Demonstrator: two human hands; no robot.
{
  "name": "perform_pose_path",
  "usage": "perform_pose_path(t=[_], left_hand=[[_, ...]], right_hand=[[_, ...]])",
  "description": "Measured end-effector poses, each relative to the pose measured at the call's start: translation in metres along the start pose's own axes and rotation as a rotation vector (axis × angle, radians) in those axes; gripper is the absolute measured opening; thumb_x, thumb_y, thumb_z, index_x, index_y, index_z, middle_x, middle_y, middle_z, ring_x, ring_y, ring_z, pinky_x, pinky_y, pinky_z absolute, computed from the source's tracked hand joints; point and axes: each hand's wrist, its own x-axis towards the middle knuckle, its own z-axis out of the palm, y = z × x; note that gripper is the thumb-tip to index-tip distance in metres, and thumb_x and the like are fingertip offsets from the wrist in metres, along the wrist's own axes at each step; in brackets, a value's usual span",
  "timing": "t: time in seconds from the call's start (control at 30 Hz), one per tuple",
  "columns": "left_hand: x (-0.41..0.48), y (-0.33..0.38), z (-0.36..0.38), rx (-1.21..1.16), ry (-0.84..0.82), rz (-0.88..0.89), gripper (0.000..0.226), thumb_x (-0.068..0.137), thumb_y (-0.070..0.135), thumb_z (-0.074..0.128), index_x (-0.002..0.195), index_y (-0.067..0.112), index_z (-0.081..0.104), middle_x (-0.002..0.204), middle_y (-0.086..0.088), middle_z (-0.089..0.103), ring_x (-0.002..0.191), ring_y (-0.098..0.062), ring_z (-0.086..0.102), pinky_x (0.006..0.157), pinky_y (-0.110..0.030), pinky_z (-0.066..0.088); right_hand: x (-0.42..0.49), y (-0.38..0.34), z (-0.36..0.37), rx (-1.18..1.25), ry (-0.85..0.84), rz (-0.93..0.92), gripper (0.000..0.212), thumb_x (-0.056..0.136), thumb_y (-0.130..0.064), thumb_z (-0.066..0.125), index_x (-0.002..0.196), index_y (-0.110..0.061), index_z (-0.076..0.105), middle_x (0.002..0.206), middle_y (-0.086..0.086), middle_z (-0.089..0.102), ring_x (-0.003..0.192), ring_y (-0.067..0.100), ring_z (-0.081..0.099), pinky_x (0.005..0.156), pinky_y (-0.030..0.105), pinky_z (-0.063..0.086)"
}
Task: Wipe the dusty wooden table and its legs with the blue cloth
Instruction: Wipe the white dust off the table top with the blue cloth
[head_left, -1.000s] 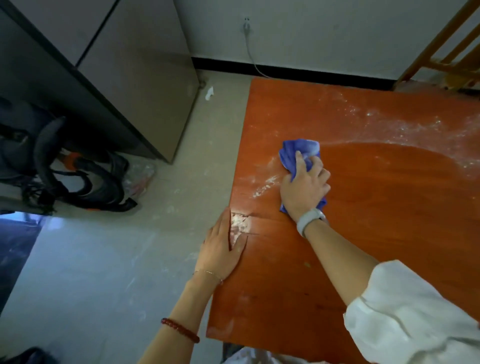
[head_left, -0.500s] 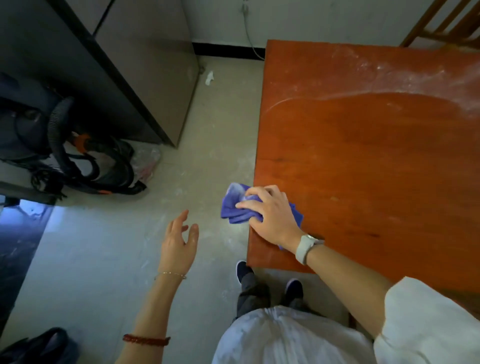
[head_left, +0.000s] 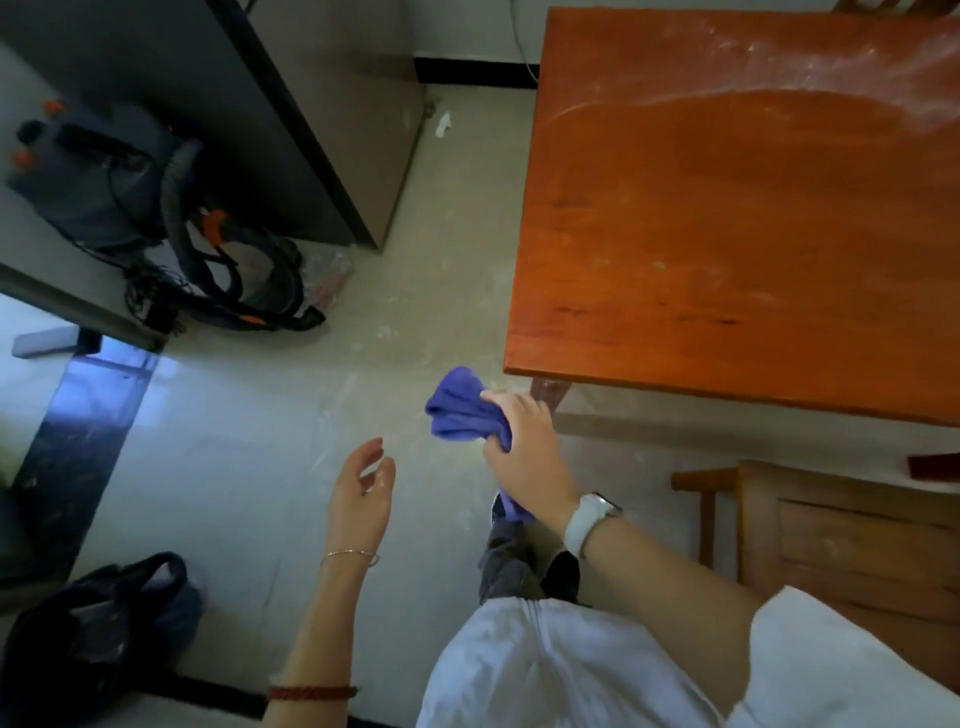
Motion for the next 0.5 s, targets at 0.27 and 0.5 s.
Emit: perform_pose_path(t=[0.27,0.5], left_hand=[[-0.010,0.026,-0.014,-0.238,-0.201,-0.139,0.034,0.092,0.022,0.050,0.125,0.014,0.047,0.118,-0.009,0.054,0.101,-0.025,0.057,0.085,-0.036,0.047],[0.057,0.060,-0.051,-0.474,-0.173,-0.162,0.008,0.089,0.012,0.055,0.098,0.011,0.054,0.086,-0.008,0.061,0.074,-0.019,0.060,0.054,-0.024,0.054]], right_hand=[[0.002,-0.025,0.005,0.143,0.023,0.102,0.034,0.077,-0.002,0.058,0.108,-0.009,0.049,0.107,0.006,0.050,0.102,0.020,0.048,0.090,0.025,0.037],[0.033,-0.083,0.053,0.241,-0.150,-0.020,0.037,0.071,-0.031,0.067,0.101,-0.020,0.049,0.109,0.001,0.048,0.100,0.005,0.047,0.087,0.004,0.031]])
